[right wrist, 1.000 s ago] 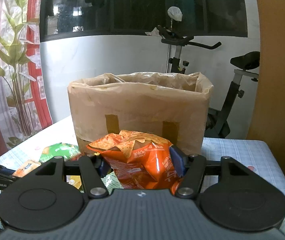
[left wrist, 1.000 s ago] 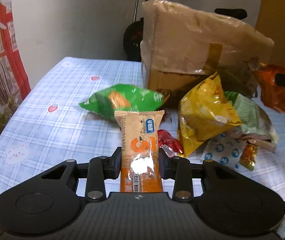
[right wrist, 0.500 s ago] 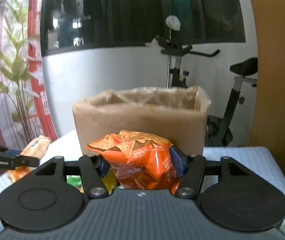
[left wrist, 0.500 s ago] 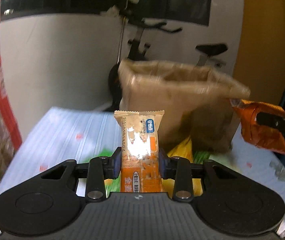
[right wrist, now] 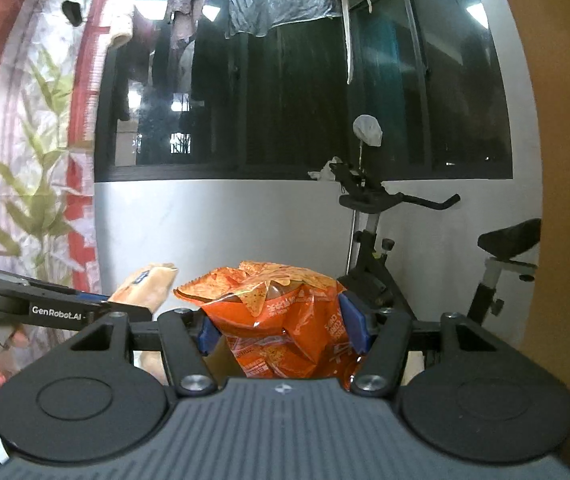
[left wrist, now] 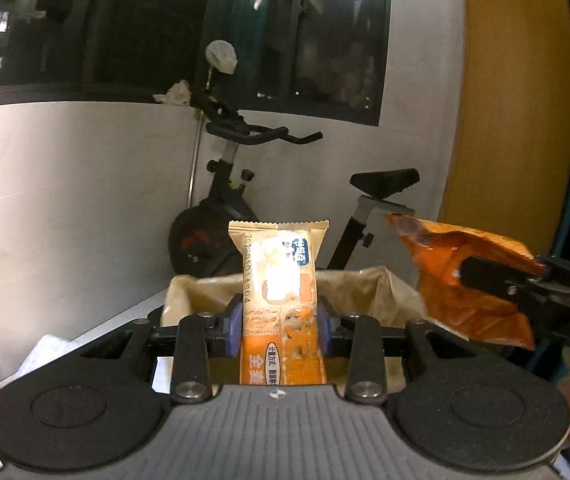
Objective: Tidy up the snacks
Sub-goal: 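Drop the snack bar into the box with the left tool while the right tool drops the chip bag, then grasp the pale green bag with the right tool while the left tool reaches toward a red packet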
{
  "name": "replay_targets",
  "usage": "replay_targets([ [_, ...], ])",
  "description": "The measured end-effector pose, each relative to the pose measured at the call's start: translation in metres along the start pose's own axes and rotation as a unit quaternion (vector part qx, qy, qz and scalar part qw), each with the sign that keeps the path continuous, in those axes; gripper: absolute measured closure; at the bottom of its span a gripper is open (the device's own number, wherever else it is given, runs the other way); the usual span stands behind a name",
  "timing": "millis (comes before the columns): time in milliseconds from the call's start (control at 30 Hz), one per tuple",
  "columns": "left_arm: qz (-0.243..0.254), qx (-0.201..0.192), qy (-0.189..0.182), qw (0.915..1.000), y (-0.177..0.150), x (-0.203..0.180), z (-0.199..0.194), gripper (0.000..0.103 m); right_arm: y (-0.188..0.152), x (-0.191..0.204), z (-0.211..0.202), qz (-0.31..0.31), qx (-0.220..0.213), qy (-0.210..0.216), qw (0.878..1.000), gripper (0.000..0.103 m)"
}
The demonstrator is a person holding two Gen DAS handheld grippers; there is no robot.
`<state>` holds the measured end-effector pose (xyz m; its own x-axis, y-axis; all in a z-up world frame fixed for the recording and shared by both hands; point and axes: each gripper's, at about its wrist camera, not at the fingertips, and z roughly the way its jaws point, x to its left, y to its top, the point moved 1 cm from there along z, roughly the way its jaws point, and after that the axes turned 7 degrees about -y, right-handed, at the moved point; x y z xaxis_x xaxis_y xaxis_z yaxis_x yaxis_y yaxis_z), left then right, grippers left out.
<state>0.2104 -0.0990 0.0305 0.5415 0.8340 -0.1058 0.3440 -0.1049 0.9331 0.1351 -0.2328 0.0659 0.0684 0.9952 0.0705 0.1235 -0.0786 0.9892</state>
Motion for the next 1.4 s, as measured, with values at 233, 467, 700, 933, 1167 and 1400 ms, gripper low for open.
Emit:
replay_targets([
  [233, -0.019, 0.038, 0.004, 0.9991, 0.008, 0.012, 0.068, 0.065, -0.008, -0.025, 0.074, 0.056, 0.034, -0.016, 0.998, 0.041],
  [467, -0.020, 0.076, 0.019, 0.9967, -0.003, 0.029, 0.100, 0.065, -0.032, -0.048, 0.111, 0.115, 0.092, -0.033, 0.988, 0.041],
  [700, -0.025, 0.094, 0.025, 0.9949, -0.009, 0.043, 0.100, 0.033, -0.045, -0.048, 0.116, 0.123, 0.132, -0.037, 0.983, 0.027],
  [933, -0.028, 0.081, 0.023, 0.9961, -0.010, 0.055, 0.058, 0.033, -0.039, -0.044, 0.081, 0.114, 0.110, -0.018, 0.987, 0.021],
  [1167, -0.019, 0.049, 0.017, 0.9984, -0.027, 0.063, -0.011, 0.031, -0.050, -0.019, 0.031, 0.036, 0.094, 0.009, 0.995, 0.021],
  [1400, -0.047, 0.065, 0.043, 0.9959, -0.077, 0.075, -0.052, 0.031, -0.088, -0.005, -0.001, 0.042, 0.106, 0.006, 0.994, 0.021],
])
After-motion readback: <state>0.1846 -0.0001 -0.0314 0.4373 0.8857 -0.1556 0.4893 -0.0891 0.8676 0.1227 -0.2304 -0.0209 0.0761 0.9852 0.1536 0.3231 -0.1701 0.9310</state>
